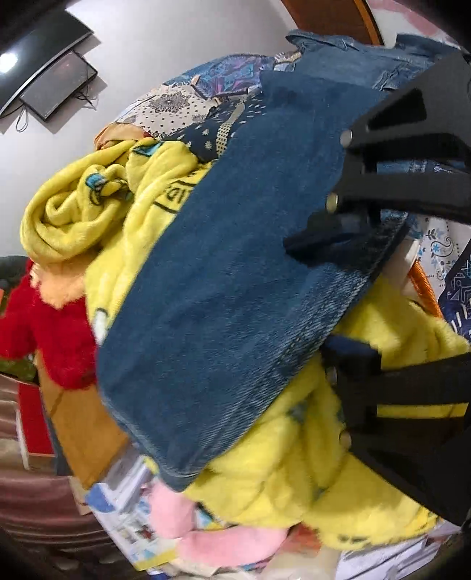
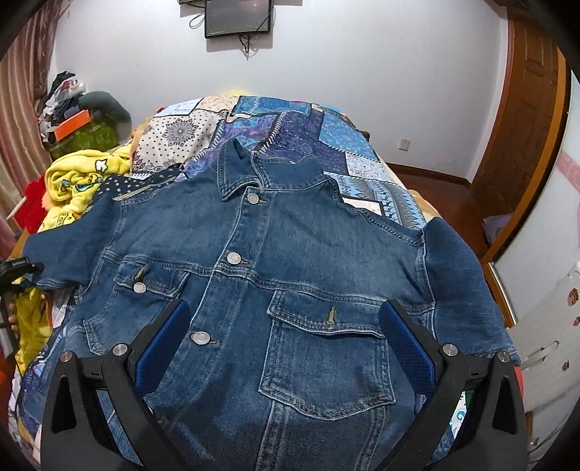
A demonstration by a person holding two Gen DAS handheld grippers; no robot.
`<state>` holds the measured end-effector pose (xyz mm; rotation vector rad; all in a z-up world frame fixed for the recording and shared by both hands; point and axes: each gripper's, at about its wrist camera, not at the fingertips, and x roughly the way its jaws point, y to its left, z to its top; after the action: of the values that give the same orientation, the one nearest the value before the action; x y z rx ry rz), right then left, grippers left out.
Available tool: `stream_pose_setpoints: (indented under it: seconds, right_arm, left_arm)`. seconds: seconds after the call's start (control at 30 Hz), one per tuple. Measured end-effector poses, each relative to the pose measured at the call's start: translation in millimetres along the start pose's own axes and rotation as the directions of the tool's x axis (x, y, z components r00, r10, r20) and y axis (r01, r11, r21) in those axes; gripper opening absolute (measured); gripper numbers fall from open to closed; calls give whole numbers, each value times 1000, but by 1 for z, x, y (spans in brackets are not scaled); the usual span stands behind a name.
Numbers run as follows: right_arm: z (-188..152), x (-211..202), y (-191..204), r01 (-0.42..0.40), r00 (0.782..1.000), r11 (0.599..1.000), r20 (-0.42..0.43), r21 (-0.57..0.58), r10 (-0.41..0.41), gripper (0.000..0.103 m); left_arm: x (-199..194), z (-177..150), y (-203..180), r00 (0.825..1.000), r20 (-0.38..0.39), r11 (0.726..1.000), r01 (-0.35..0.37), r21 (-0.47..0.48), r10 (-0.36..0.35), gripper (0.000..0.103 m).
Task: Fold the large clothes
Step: 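Grasp the denim jacket's sleeve with the left gripper and lift it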
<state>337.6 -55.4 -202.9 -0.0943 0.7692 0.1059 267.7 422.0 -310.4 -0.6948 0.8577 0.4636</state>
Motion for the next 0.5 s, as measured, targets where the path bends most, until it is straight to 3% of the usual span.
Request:
stream_pose_setpoints:
  seconds: [0.13, 0.23, 0.37, 0.5]
  right_arm:
    - [2, -9, -2, -3, 1000, 1000, 24, 6, 3, 103]
    - [4, -18, -5, -10, 999, 1000, 46, 16, 9, 103]
    - [7, -31, -11, -15, 997, 1000, 82, 27, 13, 103]
    - [5, -44, -21, -18, 993, 999, 117, 45, 12, 103]
  left_arm:
    - [-27, 4, -24, 994, 67, 988, -91, 123, 83, 15]
    - [-52, 9, -46, 985, 138, 972, -129, 197, 102, 10]
    - [-82, 17, -83, 971, 225, 949, -146, 278, 83, 8]
    - [-121, 18, -138, 950, 310, 922, -97, 374, -26, 6]
